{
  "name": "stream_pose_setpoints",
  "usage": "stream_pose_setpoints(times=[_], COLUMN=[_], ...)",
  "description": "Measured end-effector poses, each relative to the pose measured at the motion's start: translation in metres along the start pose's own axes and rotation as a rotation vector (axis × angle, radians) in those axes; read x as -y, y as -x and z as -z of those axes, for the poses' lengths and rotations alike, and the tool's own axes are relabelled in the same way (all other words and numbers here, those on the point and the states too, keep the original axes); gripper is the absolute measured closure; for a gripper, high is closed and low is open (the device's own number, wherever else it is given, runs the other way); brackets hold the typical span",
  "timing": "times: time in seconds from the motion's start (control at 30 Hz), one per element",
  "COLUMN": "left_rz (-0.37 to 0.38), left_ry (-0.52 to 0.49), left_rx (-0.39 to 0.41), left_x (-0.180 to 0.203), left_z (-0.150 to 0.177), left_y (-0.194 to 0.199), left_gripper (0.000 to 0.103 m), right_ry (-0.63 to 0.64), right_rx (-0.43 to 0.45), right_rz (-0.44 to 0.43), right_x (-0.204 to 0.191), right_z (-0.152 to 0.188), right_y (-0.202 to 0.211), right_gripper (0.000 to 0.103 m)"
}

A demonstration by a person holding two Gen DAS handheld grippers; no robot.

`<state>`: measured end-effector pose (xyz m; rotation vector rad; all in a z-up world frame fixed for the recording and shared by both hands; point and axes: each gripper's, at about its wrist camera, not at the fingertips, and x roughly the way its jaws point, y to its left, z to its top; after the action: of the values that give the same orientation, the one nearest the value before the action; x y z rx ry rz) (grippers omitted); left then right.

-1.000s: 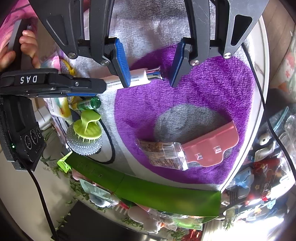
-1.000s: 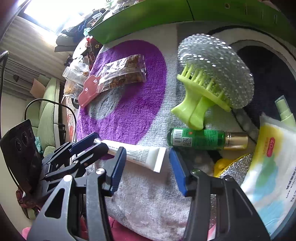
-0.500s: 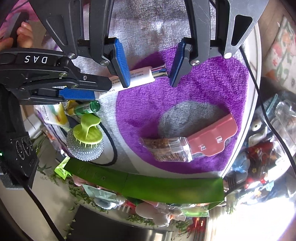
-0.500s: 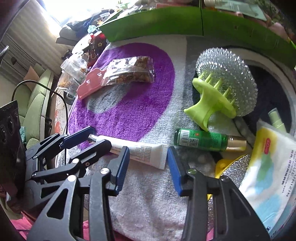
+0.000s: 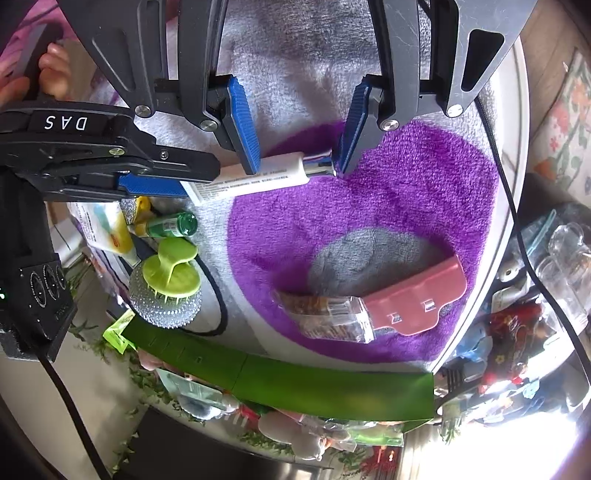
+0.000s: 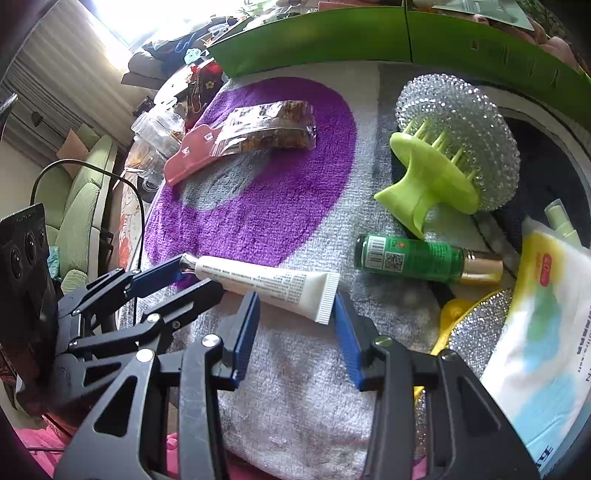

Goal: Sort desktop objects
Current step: 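Lift the white tube slightly off the towel with the left tool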

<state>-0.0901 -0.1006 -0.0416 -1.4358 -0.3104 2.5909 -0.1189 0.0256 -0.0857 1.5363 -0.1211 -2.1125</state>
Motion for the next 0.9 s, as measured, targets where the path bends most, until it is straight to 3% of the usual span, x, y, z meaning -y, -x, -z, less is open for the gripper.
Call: stream_pose_setpoints(times=[0.27, 0.4, 0.53, 0.9], left_rz=[0.003, 0.013, 0.022, 0.03], left_ry=[0.005, 0.016, 0.024, 0.029], left_rx=[0.0, -0.007, -0.009, -0.008], left_x=[-0.001, -0.003, -0.005, -0.007], left_z=[-0.004, -0.006, -0.006, -0.007], left_y=[-0.001, -0.002, -0.002, -0.002], left_gripper=[0.059, 0.059, 0.059, 0.059], right_ry=[-0.049, -0.092, -0.135, -0.102], right_rx=[-0.024, -0.039, -0.056, -0.063], right_rz=[-0.048, -0.086, -0.114, -0.085], right_x=[0.007, 0.011, 0.016, 0.015], right_z=[-0.004, -0.006, -0.008, -0.006], right_y=[-0.002, -0.003, -0.003, 0.0], right_gripper=[0.061, 0.054, 0.053, 0.059])
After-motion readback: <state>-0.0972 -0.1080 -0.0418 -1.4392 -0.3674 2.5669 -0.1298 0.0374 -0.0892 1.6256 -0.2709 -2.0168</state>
